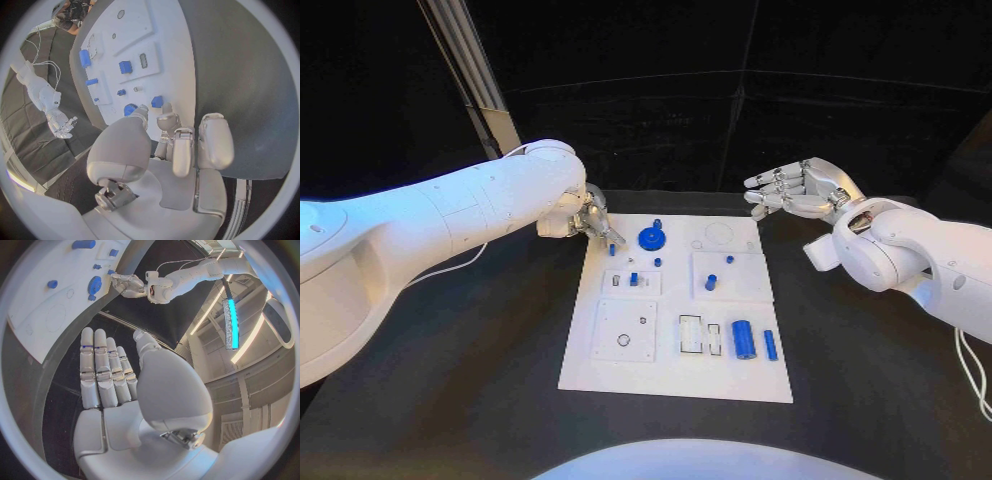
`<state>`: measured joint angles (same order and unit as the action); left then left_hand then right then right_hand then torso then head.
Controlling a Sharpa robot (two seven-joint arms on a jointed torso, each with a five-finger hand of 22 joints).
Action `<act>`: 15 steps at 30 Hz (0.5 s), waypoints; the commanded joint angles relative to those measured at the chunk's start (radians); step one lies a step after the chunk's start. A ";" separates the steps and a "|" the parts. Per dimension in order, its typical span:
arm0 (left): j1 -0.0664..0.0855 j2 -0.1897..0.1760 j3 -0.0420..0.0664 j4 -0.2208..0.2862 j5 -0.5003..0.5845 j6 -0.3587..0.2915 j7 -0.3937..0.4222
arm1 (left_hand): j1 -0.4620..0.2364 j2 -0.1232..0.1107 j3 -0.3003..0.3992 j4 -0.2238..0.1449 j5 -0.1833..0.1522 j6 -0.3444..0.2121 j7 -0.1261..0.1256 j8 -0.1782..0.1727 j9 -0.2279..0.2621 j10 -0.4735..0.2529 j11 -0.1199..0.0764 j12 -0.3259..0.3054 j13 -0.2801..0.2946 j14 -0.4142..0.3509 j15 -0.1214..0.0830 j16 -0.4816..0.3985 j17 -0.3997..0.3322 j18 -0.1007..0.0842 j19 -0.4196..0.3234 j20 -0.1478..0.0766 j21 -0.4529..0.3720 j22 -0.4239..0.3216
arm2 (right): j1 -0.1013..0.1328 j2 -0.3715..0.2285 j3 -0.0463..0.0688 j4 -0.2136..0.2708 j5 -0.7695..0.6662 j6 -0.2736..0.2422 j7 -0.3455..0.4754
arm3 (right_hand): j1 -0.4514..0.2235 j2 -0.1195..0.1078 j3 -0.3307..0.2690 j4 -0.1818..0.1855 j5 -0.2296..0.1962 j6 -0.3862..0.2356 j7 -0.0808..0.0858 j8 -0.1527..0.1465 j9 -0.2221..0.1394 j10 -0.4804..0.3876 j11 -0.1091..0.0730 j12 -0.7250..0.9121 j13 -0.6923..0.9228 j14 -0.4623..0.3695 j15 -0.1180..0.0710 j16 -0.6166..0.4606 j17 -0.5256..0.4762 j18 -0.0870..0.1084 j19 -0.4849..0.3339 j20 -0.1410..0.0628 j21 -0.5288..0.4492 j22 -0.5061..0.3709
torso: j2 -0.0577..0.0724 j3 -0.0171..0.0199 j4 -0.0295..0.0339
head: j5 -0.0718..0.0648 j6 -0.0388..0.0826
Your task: Assemble the parts on the task board
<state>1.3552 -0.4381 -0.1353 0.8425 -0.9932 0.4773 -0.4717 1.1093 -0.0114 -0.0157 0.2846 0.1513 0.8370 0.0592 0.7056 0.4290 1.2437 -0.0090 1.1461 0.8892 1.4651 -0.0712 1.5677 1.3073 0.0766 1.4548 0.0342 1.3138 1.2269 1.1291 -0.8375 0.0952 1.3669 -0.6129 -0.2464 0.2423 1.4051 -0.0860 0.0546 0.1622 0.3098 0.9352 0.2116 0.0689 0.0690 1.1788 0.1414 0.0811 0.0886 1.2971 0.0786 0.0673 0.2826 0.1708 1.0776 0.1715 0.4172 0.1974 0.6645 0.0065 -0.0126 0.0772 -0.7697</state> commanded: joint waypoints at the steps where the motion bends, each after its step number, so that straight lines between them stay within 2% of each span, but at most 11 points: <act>1: 0.001 0.001 0.000 0.003 0.004 0.027 0.016 | 0.010 0.006 -0.005 -0.002 -0.004 0.008 0.001 0.006 -0.002 0.006 -0.004 0.003 0.000 0.106 -0.005 0.003 0.263 -0.002 0.007 -0.002 0.004 0.002 | 0.002 0.001 0.001 0.000 0.005 -0.002 0.011 | -0.002 0.011 -0.006 -0.001 0.006 -0.005 0.002 -0.001 0.001 -0.008 -0.001 0.006 -0.002 -0.010 -0.001 -0.002 -0.001 0.010 -0.001 0.007 -0.007 -0.002 | 0.001 0.0000 0.0001 | 0.000 0.000; 15: -0.001 0.007 0.000 -0.002 0.004 0.024 0.022 | 0.055 0.038 -0.001 -0.008 -0.003 0.014 0.000 0.006 -0.011 0.006 -0.005 0.001 -0.004 0.106 -0.006 0.003 0.263 -0.002 0.006 -0.004 0.003 0.003 | 0.002 0.003 0.001 -0.001 0.005 0.000 0.011 | -0.002 0.012 -0.006 -0.002 0.006 -0.005 0.002 -0.001 0.001 -0.009 -0.001 0.007 -0.002 -0.010 -0.001 -0.002 -0.001 0.010 -0.001 0.007 -0.007 -0.002 | 0.001 0.0000 -0.0009 | 0.000 -0.002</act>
<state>1.3525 -0.4323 -0.1354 0.8416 -0.9922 0.4892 -0.4656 1.1569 0.0287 -0.0191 0.2812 0.1514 0.8437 0.0589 0.7056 0.4189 1.2473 -0.0127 1.1461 0.8861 1.4651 -0.0712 1.5677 1.3074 0.0767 1.4571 0.0318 1.3138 1.2284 1.1291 -0.8357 0.0952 1.3648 -0.6127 -0.2463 0.2424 1.4014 -0.0824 0.0547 0.1622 0.3118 0.9352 0.2115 0.0689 0.0690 1.1772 0.1430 0.0811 0.0877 1.2934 0.0749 0.0673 0.2827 0.1708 1.0776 0.1715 0.4133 0.1966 0.6657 0.0065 -0.0129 0.0776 -0.7709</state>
